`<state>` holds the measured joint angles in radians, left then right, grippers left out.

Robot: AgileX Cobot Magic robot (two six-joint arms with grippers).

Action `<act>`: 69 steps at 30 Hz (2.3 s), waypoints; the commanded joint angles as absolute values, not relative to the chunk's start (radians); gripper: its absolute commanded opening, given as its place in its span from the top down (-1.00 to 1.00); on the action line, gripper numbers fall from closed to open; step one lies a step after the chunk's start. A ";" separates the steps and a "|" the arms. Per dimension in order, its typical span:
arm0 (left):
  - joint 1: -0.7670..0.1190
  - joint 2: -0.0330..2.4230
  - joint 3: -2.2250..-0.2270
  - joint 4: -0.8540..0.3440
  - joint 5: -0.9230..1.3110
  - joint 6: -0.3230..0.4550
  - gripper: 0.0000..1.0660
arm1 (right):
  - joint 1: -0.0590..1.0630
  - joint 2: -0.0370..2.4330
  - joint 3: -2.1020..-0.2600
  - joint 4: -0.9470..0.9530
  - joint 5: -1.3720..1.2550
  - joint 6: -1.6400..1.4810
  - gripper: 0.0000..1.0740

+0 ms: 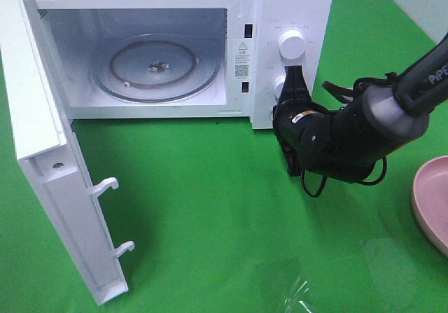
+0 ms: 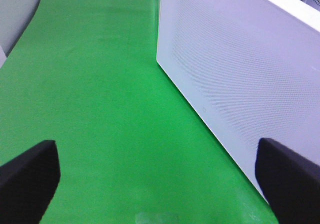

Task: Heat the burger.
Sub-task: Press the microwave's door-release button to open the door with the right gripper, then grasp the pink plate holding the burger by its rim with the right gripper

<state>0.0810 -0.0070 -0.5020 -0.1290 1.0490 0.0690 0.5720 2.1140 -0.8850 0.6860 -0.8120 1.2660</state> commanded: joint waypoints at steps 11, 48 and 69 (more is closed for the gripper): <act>0.077 -0.027 -0.498 -0.133 1.040 0.071 -0.85 | 0.575 1.970 -0.720 0.494 -0.641 1.234 1.00; 0.077 -0.027 -0.498 -0.133 1.040 0.071 -0.84 | 0.575 1.480 -0.642 0.089 0.475 0.072 0.82; 0.077 -0.027 -0.498 -0.133 1.040 0.071 -0.84 | 0.571 1.165 -0.642 -0.186 0.666 0.162 -0.77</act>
